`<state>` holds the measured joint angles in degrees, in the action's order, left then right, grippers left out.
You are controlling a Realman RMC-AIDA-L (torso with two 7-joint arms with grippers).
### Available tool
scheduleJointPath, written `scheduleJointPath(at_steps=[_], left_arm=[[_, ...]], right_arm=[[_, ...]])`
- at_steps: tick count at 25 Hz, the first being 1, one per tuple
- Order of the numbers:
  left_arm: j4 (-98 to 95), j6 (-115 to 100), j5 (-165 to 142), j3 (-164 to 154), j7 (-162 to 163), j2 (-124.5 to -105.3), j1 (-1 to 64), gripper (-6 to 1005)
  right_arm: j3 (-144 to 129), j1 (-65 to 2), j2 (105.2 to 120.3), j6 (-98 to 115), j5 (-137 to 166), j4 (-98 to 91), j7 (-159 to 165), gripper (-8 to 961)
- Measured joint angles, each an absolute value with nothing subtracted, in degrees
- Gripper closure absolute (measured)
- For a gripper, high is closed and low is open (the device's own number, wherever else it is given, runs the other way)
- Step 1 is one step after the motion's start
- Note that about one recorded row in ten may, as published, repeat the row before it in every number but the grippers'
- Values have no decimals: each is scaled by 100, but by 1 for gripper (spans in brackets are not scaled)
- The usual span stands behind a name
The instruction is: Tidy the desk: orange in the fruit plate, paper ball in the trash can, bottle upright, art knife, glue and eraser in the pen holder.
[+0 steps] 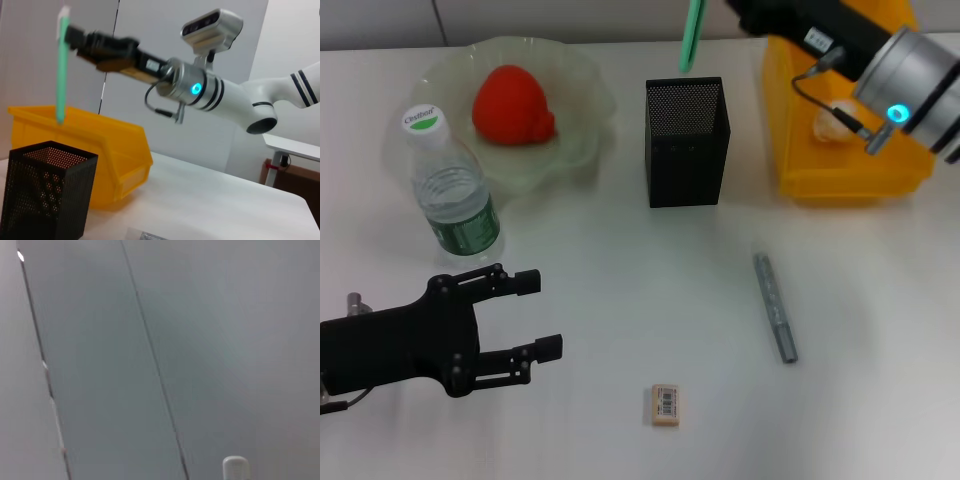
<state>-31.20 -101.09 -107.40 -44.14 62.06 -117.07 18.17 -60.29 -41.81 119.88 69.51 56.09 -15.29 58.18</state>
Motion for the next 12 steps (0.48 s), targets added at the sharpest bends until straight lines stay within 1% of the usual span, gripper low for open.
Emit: scheduleJointPath(at_steps=[4,7,12], left_arm=[[-3120,-10125,-10740,-4389,6212,-11697,1787,198],[-3114,-10139,-10740,-4378,6225,-11681,1765,198],[-3111,-10151,-10740,-4377,6236,-11672,1752,198]], right_arm=[[-6136,-4281,11988,6756,5551,-1274,5563,682],[-6298,-4136,11987,6884,5533,-1435,5779,665],[-6854,-3710,11918,7155,5555,-2381,6627,637]])
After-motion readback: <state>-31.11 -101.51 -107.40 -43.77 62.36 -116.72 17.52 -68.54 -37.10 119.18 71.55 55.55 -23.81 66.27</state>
